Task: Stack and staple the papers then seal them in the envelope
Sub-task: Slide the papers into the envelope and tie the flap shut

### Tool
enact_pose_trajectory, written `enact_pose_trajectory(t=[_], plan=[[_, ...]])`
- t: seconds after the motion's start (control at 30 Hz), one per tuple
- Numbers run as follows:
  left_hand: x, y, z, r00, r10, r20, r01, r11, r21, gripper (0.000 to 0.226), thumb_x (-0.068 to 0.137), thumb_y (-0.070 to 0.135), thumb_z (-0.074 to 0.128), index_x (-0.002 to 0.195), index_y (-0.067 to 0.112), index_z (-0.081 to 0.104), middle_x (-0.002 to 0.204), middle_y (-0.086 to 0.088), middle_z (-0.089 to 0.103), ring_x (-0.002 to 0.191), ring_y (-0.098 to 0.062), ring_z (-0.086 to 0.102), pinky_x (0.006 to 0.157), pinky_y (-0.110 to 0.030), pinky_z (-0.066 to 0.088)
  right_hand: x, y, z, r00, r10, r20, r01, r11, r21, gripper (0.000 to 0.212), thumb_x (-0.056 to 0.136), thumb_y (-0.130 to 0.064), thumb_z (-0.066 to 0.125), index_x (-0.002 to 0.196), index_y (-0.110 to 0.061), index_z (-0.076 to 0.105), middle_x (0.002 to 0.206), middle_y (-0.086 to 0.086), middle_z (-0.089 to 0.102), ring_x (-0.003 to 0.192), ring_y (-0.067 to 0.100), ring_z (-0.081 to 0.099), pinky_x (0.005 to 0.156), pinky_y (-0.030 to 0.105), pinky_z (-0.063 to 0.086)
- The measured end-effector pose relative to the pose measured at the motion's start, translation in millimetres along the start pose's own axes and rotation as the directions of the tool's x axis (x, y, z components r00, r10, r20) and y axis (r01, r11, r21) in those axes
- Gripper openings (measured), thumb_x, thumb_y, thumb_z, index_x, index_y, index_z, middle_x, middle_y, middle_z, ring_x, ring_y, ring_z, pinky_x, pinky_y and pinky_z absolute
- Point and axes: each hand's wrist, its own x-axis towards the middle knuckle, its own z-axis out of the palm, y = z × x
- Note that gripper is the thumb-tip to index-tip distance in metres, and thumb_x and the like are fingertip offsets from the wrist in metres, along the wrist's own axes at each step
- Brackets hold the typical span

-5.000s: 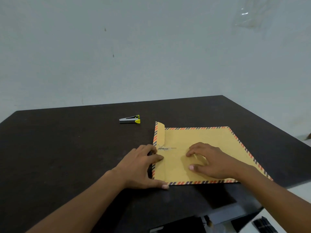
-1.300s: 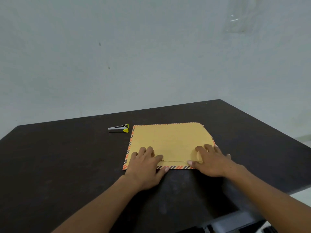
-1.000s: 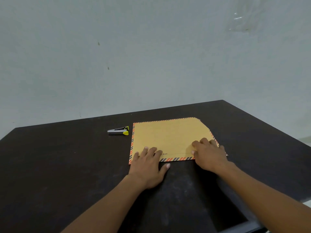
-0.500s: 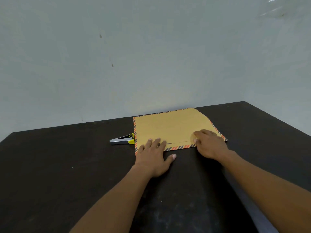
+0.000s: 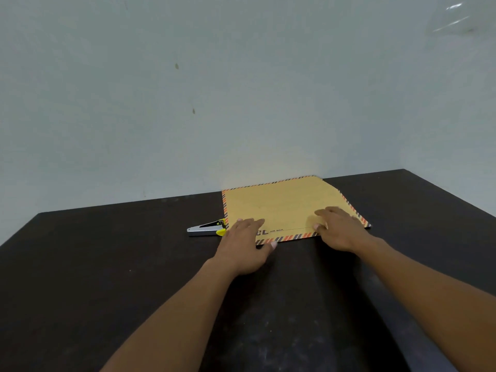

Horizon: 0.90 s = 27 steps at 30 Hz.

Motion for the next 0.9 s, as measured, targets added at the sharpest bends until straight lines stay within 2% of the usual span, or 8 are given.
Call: enact_pose_trajectory(t=[0.07, 0.13, 0.23, 0.33, 0.5, 0.63, 0.77, 0.9], plan=[[-7, -11, -12, 0.998, 0.003, -0.060, -0.002, 1.000, 0.024, 0.069, 0.095, 0.056, 0.052, 0.154, 0.025, 0.034, 0.158, -0.003, 0.036, 0.148, -0.024, 0.026, 0.120, -0.042, 0.026, -5, -23, -2, 0.995, -0.063, -0.080, 0.068, 0.996, 0.062, 0.046, 0.099, -0.041, 0.048, 0.142, -0.026, 0.044, 0.148, 0.003, 0.042, 0.135, 0.028, 0.041, 0.107, 0.050, 0.038], [-16, -25, -27, 0.995, -0.019, -0.101, 0.024, 0.999, 0.044, 0.066, 0.095, 0.053, 0.053, 0.152, 0.024, 0.037, 0.154, -0.002, 0.041, 0.144, -0.023, 0.033, 0.117, -0.043, 0.031, -8, -56, -3, 0.975, -0.195, -0.107, 0.209, 0.968, 0.141, 0.042, 0.095, -0.041, 0.055, 0.134, -0.025, 0.050, 0.137, 0.004, 0.051, 0.126, 0.027, 0.049, 0.102, 0.044, 0.042], [-35, -55, -50, 0.986, -0.101, -0.134, 0.106, 0.994, 0.037, 0.064, 0.093, 0.052, 0.056, 0.149, 0.027, 0.039, 0.150, 0.000, 0.043, 0.138, -0.022, 0.039, 0.111, -0.046, 0.039, -10, -115, 3, 0.927, -0.365, -0.079, 0.374, 0.912, 0.167, 0.038, 0.091, -0.040, 0.063, 0.125, -0.028, 0.053, 0.129, 0.003, 0.055, 0.119, 0.024, 0.052, 0.100, 0.040, 0.043], [-56, -92, -67, 0.971, -0.183, -0.152, 0.187, 0.982, 0.011, 0.063, 0.092, 0.051, 0.058, 0.147, 0.026, 0.041, 0.146, -0.001, 0.045, 0.136, -0.024, 0.043, 0.110, -0.047, 0.040, -5, -166, 17, 0.886, -0.461, -0.047, 0.463, 0.873, 0.154, 0.033, 0.087, -0.039, 0.067, 0.117, -0.031, 0.055, 0.127, 0.000, 0.055, 0.114, 0.022, 0.054, 0.098, 0.042, 0.045], [-82, -142, -81, 0.942, -0.317, -0.115, 0.317, 0.948, -0.014, 0.063, 0.094, 0.050, 0.058, 0.149, 0.026, 0.038, 0.152, -0.003, 0.039, 0.137, -0.025, 0.043, 0.113, -0.045, 0.038, 9, -206, 49, 0.879, -0.477, 0.018, 0.476, 0.879, 0.042, 0.028, 0.089, -0.037, 0.065, 0.112, -0.031, 0.049, 0.126, -0.002, 0.053, 0.116, 0.021, 0.051, 0.095, 0.042, 0.045], [-81, -164, -84, 0.936, -0.342, -0.088, 0.344, 0.939, 0.007, 0.063, 0.094, 0.050, 0.058, 0.149, 0.026, 0.039, 0.150, -0.003, 0.042, 0.135, -0.025, 0.044, 0.112, -0.045, 0.040, 21, -221, 59, 0.879, -0.474, -0.055, 0.470, 0.880, -0.067, 0.017, 0.091, -0.037, 0.058, 0.100, -0.031, 0.045, 0.112, -0.002, 0.057, 0.105, 0.023, 0.053, 0.087, 0.042, 0.045], [-61, -170, -86, 0.936, -0.345, -0.069, 0.349, 0.935, 0.057, 0.055, 0.094, 0.050, 0.057, 0.142, 0.026, 0.046, 0.143, -0.001, 0.047, 0.130, -0.024, 0.048, 0.107, -0.047, 0.043, 33, -243, 57, 0.893, -0.419, -0.163, 0.428, 0.904, 0.024, 0.018, 0.087, -0.038, 0.057, 0.095, -0.028, 0.045, 0.100, -0.002, 0.056, 0.090, 0.023, 0.056, 0.075, 0.040, 0.049], [-39, -174, -85, 0.937, -0.340, -0.074, 0.346, 0.934, 0.090, 0.049, 0.093, 0.050, 0.057, 0.136, 0.028, 0.053, 0.142, 0.001, 0.047, 0.130, -0.024, 0.047, 0.106, -0.048, 0.043, 47, -271, 68, 0.904, -0.342, -0.257, 0.369, 0.928, 0.061, 0.026, 0.085, -0.038, 0.054, 0.104, -0.020, 0.049, 0.104, 0.004, 0.058, 0.094, 0.029, 0.058, 0.073, 0.040, 0.051]])
